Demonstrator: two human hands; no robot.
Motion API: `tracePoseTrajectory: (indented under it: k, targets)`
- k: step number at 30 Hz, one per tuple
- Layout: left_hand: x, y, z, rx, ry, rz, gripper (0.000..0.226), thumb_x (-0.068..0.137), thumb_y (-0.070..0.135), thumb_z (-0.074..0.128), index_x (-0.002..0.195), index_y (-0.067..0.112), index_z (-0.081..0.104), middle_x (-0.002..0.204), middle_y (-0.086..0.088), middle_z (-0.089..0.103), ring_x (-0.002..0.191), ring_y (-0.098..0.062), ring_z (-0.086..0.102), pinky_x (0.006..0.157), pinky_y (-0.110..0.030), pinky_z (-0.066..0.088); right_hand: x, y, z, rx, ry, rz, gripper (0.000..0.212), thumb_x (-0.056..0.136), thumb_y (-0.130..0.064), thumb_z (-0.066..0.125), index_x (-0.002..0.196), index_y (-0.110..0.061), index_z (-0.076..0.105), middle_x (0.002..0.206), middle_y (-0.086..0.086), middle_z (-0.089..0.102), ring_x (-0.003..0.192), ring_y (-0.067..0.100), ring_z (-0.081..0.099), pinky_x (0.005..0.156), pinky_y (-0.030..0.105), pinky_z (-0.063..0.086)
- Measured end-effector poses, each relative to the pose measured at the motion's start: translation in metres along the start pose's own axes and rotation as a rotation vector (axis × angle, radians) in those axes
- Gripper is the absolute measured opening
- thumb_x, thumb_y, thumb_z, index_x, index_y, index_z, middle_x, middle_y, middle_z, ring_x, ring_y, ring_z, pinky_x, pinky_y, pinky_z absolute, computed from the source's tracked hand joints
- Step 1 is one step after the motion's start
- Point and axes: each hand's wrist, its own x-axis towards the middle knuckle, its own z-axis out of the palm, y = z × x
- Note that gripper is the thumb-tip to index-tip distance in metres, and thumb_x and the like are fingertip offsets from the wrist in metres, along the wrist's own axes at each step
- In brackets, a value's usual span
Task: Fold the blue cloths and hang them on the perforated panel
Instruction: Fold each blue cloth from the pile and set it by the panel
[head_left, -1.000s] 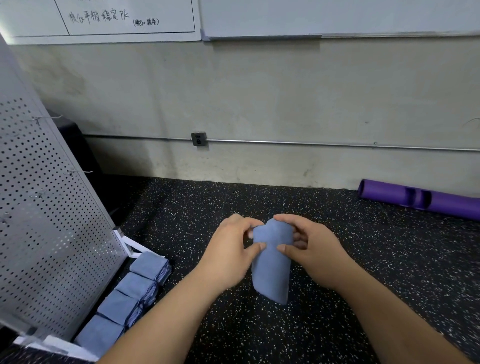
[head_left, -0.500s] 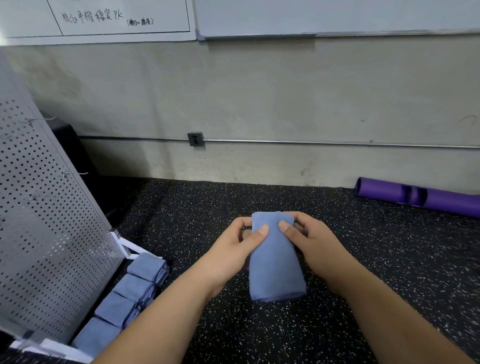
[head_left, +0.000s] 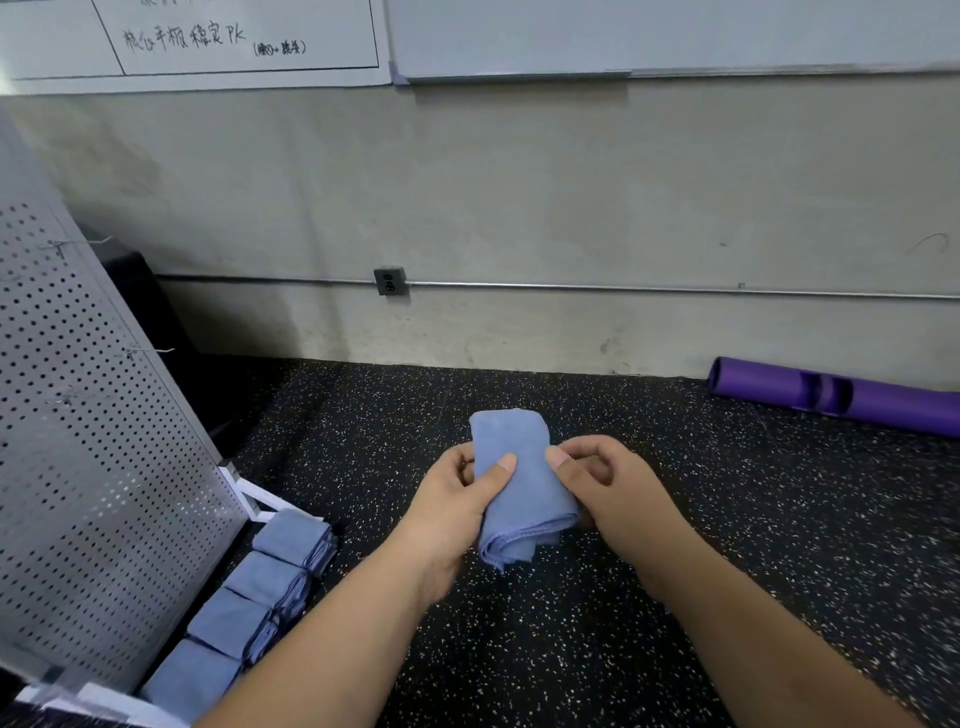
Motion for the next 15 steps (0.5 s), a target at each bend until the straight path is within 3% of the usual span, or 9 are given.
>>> tracePoseTrajectory:
  k: [5, 11, 15]
  targets:
    - [0.000, -0.003, 0.005, -0.099, 0.022, 0.006, 0.031, 0.108, 0.029, 0.063, 0.138, 0.028, 0.055, 0.122, -0.007, 0.078, 0.109, -0.032, 0.077, 0.095, -0.060, 0.061, -0.007, 0.006, 0.011, -0.163, -0.127, -0.003, 0.022, 0.101, -0.028, 0.073, 0.122, -0.022, 0.072, 0.100, -0.005, 0.081, 0.090, 0.014, 0.078, 0.078, 0.036, 0.067]
    - [-0.004, -0.003, 0.012, -0.173, 0.030, -0.034, 0.027, 0.112, 0.037, 0.052, 0.139, 0.040, 0.054, 0.117, -0.001, 0.080, 0.106, -0.029, 0.078, 0.095, -0.055, 0.063, -0.014, 0.019, 0.023, -0.225, -0.086, 0.002, 0.013, 0.098, -0.026, 0.075, 0.110, -0.028, 0.070, 0.099, -0.007, 0.080, 0.091, 0.018, 0.078, 0.086, 0.050, 0.065]
    - [-0.006, -0.005, 0.013, -0.165, 0.044, -0.080, 0.033, 0.111, 0.046, 0.050, 0.143, 0.037, 0.055, 0.118, -0.004, 0.080, 0.104, -0.028, 0.079, 0.088, -0.050, 0.065, -0.019, 0.021, 0.030, -0.118, -0.091, 0.056, 0.017, 0.097, -0.020, 0.076, 0.113, -0.021, 0.069, 0.102, -0.003, 0.081, 0.095, 0.017, 0.079, 0.092, 0.049, 0.063]
